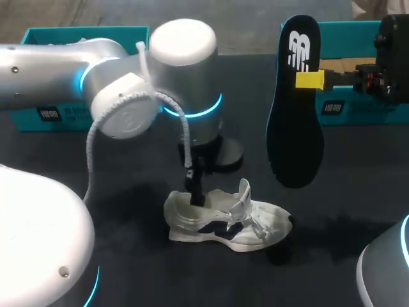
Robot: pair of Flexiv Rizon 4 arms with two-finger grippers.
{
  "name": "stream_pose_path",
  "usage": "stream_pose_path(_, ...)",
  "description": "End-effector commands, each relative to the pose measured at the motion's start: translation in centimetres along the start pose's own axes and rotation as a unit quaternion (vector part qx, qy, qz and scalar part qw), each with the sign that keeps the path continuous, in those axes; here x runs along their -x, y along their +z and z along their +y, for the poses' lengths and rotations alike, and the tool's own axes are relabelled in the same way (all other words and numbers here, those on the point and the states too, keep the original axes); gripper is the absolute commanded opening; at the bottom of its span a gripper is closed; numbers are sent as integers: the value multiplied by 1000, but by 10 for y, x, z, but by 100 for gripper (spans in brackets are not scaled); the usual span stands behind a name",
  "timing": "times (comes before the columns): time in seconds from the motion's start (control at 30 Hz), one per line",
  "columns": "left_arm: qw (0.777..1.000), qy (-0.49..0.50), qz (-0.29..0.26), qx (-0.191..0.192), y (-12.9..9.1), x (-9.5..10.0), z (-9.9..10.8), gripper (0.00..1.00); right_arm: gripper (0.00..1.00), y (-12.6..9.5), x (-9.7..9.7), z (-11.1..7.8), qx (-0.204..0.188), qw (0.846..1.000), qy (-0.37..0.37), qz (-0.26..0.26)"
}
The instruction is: Take the shoe out of the shoebox, open the shoe tongue, remove and reinsert the insole, then place the shoe into the shoebox
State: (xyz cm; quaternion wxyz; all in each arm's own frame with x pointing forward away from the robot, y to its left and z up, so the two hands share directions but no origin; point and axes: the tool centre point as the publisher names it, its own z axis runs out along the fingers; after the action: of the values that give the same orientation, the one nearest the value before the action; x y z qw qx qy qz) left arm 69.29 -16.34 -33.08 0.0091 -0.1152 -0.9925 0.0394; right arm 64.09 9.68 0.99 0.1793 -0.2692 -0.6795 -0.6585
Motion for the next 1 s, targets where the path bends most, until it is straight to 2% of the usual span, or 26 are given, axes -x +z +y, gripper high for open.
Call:
stream_pose_path(0.03,1000,-11,16,5,23,10,-18,100,0,2,0,0,-1,1000,1,-1)
stream_pose_path(0.33,1000,-23,12,14,38,8,-29,100,0,2,0,0,-1,1000,1,-1)
stream_pose_path(0.4,1000,-24,12,16,41,8,-29,97,0,2,0,0,-1,1000,1,-1)
stream_pose_path(0.5,1000,-23,12,17,42,7,-30,80,0,2,0,0,-1,1000,1,-1)
stream_pose_path(0.57,999,-28,11,15,43,6,-30,61,0,2,0,0,-1,1000,1,-1)
stream_pose_path(0.63,999,-31,11,12,42,6,-27,53,0,2,0,0,-1,1000,1,-1)
stream_pose_path(0.77,999,-38,11,7,41,6,-21,49,0,2,0,0,-1,1000,1,-1)
stream_pose_path(1.0,999,-44,14,2,40,3,-13,53,0,2,0,0,-1,1000,1,-1)
